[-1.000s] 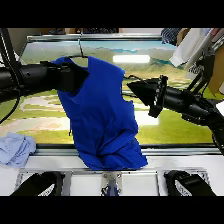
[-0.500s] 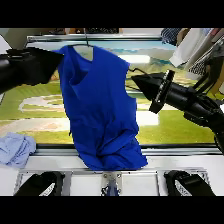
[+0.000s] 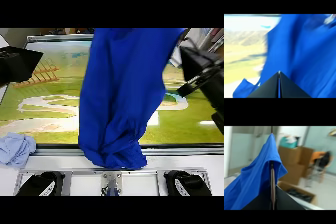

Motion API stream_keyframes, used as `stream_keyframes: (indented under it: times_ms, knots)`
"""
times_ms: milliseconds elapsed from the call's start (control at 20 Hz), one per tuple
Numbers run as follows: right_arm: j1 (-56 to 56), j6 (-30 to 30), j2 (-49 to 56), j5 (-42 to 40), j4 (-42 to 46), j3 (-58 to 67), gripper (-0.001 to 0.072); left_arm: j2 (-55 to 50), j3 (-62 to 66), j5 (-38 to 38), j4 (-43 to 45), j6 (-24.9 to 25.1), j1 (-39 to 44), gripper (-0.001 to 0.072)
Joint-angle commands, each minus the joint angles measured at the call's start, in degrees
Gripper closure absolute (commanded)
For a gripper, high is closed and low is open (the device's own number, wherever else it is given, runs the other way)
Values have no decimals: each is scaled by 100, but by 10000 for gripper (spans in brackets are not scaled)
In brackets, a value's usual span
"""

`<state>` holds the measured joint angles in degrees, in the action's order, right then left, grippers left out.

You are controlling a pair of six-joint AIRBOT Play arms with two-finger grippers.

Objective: Fold the clothes and pants, and hang the long-sleeved shirts on hangers.

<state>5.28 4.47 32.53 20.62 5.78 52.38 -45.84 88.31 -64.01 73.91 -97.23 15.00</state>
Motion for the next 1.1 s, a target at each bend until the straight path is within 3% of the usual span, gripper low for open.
stream_keyframes:
  times_ms: [0,150,300,400,600,700,1050]
  knots:
    - [-153,-20,-450,-1613,752,7,713,-201,-2,-264,-9,37,-22,697]
    - [-306,-35,-560,-2717,861,7,713,-380,-2,-407,-9,39,-22,697]
    - [-389,-815,-562,-3493,852,7,713,-470,0,-409,-7,109,-22,697]
    - [-387,-1602,-568,-4107,581,7,712,-470,-2,-385,13,149,-22,697]
    - [-369,-3652,-695,-5821,-804,7,713,-470,-2,-389,11,245,-22,697]
    - [-372,-4389,-807,-6314,-861,7,713,-472,-2,-387,13,247,-24,697]
    - [-376,-4524,-1064,-7678,-256,7,713,-472,-2,-396,9,245,-22,697]
